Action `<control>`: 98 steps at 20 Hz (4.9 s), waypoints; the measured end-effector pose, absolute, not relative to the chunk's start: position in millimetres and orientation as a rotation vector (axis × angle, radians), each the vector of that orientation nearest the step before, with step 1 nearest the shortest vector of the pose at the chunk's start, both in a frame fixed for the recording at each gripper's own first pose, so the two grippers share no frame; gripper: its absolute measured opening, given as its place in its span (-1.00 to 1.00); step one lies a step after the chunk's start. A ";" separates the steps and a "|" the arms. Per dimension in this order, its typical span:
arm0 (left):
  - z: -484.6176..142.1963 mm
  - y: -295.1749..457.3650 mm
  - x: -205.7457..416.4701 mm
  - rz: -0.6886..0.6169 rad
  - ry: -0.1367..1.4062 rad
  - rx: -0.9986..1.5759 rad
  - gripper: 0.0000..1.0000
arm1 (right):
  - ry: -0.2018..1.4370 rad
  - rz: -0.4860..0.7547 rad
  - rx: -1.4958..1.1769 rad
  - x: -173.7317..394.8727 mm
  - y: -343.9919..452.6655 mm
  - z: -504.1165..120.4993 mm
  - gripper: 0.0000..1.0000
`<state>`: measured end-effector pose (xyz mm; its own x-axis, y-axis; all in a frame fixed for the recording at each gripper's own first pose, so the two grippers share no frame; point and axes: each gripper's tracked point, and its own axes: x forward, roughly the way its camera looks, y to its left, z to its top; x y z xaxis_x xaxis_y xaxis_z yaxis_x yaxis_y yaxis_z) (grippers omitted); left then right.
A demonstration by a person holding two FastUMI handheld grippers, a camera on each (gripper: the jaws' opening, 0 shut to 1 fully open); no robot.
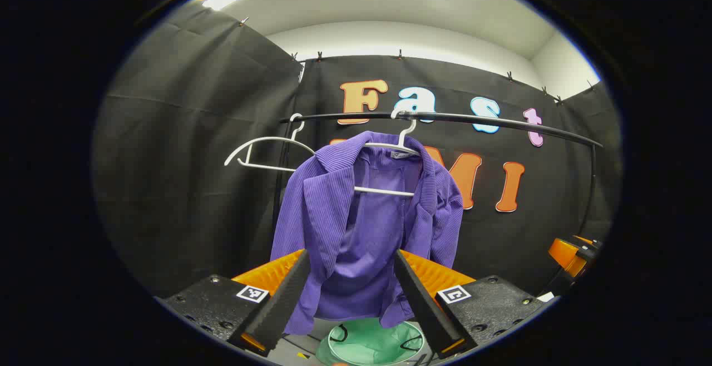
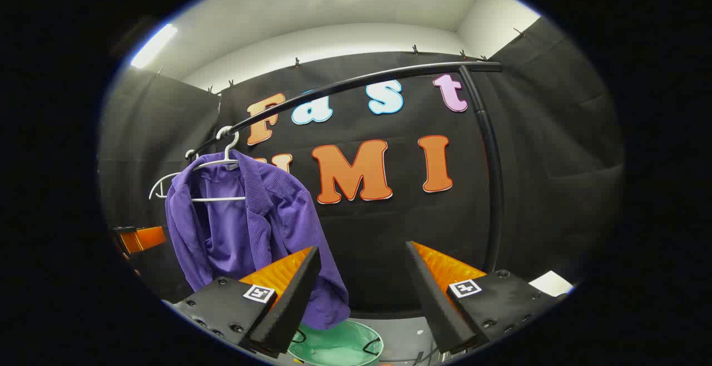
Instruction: Grasp the clothes on the hanger with both hands and then place them into the laundry hamper below.
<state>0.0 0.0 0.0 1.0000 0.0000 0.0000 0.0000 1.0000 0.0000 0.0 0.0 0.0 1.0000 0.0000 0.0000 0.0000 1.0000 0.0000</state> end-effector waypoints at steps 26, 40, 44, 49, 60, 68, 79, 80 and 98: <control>-15.8 31.7 41.2 0.045 0.043 0.006 0.83 | 0.075 0.205 0.022 62.6 123.6 -28.2 1.00; -17.8 51.8 119.8 -0.015 0.062 0.006 0.84 | 0.085 0.258 0.024 162.7 229.2 -53.7 0.96; -17.2 43.7 135.2 -0.077 0.068 0.032 0.97 | 0.101 0.246 0.057 180.3 237.2 -59.7 0.93; -10.9 48.1 156.6 -0.075 0.054 0.025 0.79 | 0.112 0.259 0.077 191.6 243.1 -58.0 0.39; -17.7 45.5 184.0 -0.118 0.045 0.090 -0.06 | 0.237 0.325 0.250 213.4 241.8 -61.7 -0.58; 5.7 50.9 157.4 -0.234 0.094 0.037 -0.99 | 0.308 0.476 0.609 231.2 205.7 -34.2 -0.78; 88.2 91.3 142.5 -0.228 -0.008 -0.077 -1.00 | 0.205 0.635 0.999 244.7 149.1 43.9 -0.79; 95.3 97.2 142.4 -0.223 -0.018 -0.082 -1.00 | 0.200 0.657 1.024 249.2 149.4 50.4 -0.79; 161.7 138.6 208.1 -0.223 -0.125 -0.101 -1.00 | 0.164 0.642 1.087 336.2 115.6 97.9 -0.80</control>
